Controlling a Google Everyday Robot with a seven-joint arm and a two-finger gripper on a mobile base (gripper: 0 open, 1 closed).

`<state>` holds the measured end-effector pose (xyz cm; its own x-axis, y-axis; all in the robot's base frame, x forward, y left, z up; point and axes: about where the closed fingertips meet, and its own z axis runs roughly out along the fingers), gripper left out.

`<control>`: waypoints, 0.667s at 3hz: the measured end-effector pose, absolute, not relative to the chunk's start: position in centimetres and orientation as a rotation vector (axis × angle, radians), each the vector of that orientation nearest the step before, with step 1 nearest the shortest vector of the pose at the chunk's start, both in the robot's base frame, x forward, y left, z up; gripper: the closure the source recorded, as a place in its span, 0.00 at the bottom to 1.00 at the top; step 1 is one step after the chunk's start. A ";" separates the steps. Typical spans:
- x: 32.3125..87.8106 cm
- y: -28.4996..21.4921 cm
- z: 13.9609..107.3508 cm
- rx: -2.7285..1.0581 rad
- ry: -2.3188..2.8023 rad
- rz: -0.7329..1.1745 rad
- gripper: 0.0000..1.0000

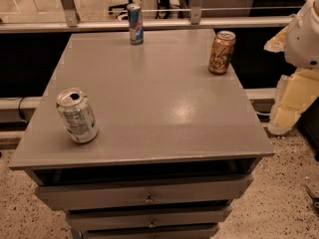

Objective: Move orange can near 7up can

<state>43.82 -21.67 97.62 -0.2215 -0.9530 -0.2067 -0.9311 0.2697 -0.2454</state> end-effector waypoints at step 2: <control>45.0 -21.3 97.3 -1.719 2.199 -0.074 0.00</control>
Offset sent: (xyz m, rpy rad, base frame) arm 0.0379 0.0113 -0.0143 0.0991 -0.0275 0.0487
